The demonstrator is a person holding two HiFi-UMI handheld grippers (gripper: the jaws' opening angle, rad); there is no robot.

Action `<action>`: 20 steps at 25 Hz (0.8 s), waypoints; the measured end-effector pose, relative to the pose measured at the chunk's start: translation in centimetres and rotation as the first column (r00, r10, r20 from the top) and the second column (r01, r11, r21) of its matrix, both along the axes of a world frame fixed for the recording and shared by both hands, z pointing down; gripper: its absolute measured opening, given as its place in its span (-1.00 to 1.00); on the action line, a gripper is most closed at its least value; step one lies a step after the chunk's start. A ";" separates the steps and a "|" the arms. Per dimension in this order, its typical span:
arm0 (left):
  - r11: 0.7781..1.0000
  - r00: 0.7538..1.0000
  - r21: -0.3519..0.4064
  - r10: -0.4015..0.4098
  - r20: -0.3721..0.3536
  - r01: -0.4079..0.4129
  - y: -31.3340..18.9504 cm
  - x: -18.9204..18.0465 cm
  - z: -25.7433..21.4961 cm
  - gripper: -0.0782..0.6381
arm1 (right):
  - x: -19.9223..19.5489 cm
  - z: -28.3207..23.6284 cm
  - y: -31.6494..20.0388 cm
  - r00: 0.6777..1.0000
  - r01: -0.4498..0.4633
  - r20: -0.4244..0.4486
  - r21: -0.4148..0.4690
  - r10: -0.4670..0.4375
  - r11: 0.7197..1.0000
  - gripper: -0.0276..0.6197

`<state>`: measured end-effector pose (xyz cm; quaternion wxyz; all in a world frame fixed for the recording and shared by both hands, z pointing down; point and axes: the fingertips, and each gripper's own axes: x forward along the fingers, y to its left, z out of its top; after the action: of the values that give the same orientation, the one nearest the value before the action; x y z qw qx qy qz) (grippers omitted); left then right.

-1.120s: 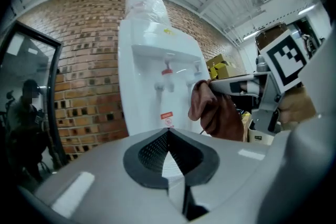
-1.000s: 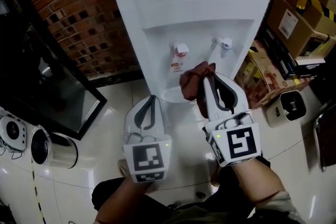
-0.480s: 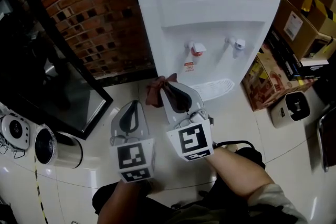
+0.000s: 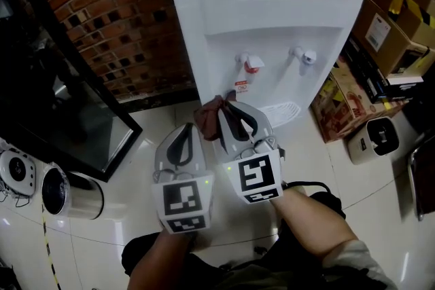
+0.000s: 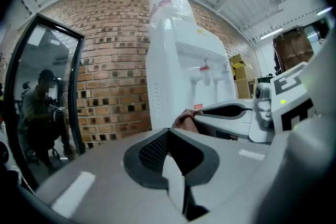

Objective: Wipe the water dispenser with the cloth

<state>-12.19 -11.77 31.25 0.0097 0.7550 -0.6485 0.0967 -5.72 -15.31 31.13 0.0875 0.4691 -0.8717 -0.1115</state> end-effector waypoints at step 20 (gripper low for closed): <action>0.987 0.988 -0.022 0.157 -0.005 -0.157 -2.1 10.1 1.5 -0.78 | 9.9 2.4 -4.7 0.973 -0.206 -0.121 -0.066 0.197 0.976 -0.75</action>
<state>-2.08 -13.90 32.79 0.0116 0.8037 -0.5860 0.1032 4.16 -20.03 33.52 0.1662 0.5441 -0.8169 -0.0944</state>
